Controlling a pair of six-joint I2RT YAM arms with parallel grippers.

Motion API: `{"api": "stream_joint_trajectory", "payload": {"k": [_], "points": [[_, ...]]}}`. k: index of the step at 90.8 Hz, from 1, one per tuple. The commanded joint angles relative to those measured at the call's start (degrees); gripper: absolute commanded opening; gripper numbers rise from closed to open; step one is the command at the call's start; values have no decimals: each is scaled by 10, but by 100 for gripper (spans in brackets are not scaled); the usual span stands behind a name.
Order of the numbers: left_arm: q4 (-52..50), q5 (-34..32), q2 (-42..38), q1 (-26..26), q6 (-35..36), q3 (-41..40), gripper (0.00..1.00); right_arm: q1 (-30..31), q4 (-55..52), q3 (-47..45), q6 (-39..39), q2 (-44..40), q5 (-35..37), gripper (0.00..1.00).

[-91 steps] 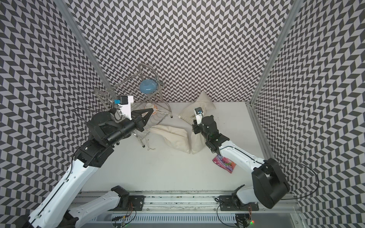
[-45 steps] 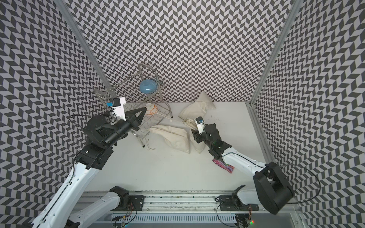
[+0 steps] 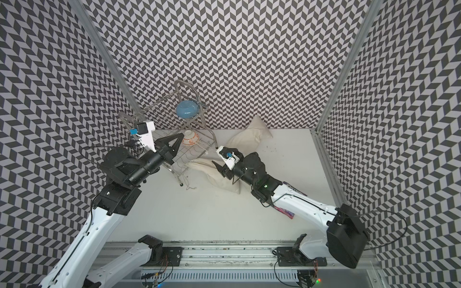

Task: Close the soil bag
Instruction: Frap the soil bag at the center of the board.

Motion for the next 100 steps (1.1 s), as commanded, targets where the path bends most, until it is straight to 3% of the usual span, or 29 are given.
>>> {"api": "stream_joint_trajectory", "payload": {"k": [1, 19, 28, 52, 76, 87, 100], "points": [[30, 7, -16, 5, -1, 21, 0, 4, 26, 32, -18, 26, 35, 61], [28, 8, -23, 7, -1, 28, 0, 4, -26, 92, -19, 81, 109, 27], [27, 1, -38, 8, -1, 38, 0, -1, -28, 84, -35, 112, 161, 19], [-12, -55, -71, 9, 20, 95, 0, -87, -78, 1, 16, 141, 258, 14], [-24, -103, -78, 10, 35, 128, 0, -118, -125, -17, 40, 21, 311, 8], [-17, -123, -87, 10, 33, 105, 0, -137, -91, -43, 67, -9, 296, 7], [-12, -171, -107, 9, 41, 60, 0, -147, -30, -112, 100, 33, 323, 8]]}}
